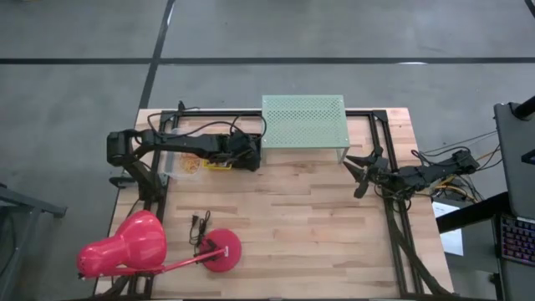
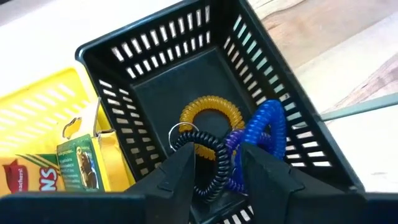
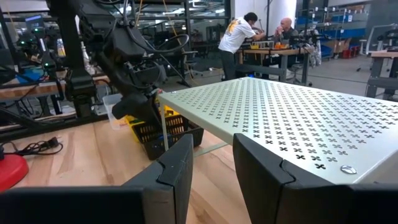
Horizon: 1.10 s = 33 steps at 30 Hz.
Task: Pick & Place Office Desk Supplies
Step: Put the black bin with the spring rubberbands on the shelf
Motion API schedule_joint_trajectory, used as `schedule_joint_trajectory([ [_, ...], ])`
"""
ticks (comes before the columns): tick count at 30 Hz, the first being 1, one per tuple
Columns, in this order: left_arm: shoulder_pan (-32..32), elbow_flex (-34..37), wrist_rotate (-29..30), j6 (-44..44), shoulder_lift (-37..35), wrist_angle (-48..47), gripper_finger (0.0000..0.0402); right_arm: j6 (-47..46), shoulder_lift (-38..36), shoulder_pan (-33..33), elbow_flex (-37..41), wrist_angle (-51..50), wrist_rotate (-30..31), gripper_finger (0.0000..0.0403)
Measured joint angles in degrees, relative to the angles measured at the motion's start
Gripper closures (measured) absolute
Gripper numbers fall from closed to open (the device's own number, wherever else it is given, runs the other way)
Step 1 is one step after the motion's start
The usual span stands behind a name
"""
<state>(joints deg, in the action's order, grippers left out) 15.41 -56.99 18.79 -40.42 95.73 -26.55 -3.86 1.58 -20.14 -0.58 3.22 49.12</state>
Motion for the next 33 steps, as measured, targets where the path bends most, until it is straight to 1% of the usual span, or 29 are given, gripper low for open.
schedule_joint_trajectory([
  [3,-0.3,-0.33,0.0,1.02,-0.32,0.46,0.0267,0.0,0.0,0.02,0.0,0.0,0.0,0.0289],
  [6,-0.99,-1.14,0.01,4.78,-1.02,0.9,0.0267,0.0,0.0,0.0,0.0,-0.01,0.02,0.0289],
  [10,-3.47,-1.64,0.02,9.51,-3.18,2.53,0.0267,0.0,0.0,0.02,0.0,0.0,0.02,0.0289],
  [15,-8.21,-1.64,0.6,16.51,-8.14,4.84,0.0267,0.0,0.0,0.02,0.0,-0.02,0.02,0.0289],
  [19,-13.25,-1.62,3.76,21.17,-12.89,6.57,0.0269,0.0,0.0,0.0,0.0,-0.01,0.02,0.0289],
  [23,-19.47,-0.64,6.8,28.31,-16.3,9.85,0.0278,0.0,0.0,0.0,0.0,0.0,0.04,0.0289],
  [27,-25.4,1.56,8.69,33.94,-17.06,15.76,0.0284,0.0,0.04,0.02,0.0,0.03,0.04,0.0289],
  [31,-29.37,5.6,9.02,38.3,-17.06,26.49,0.0285,0.0,0.07,0.02,0.0,0.0,0.04,0.0289],
  [33,-30.31,8.5,8.2,41.03,-16.94,34.55,0.0285,0.0,0.04,0.0,0.0,0.0,0.04,0.0289],
])
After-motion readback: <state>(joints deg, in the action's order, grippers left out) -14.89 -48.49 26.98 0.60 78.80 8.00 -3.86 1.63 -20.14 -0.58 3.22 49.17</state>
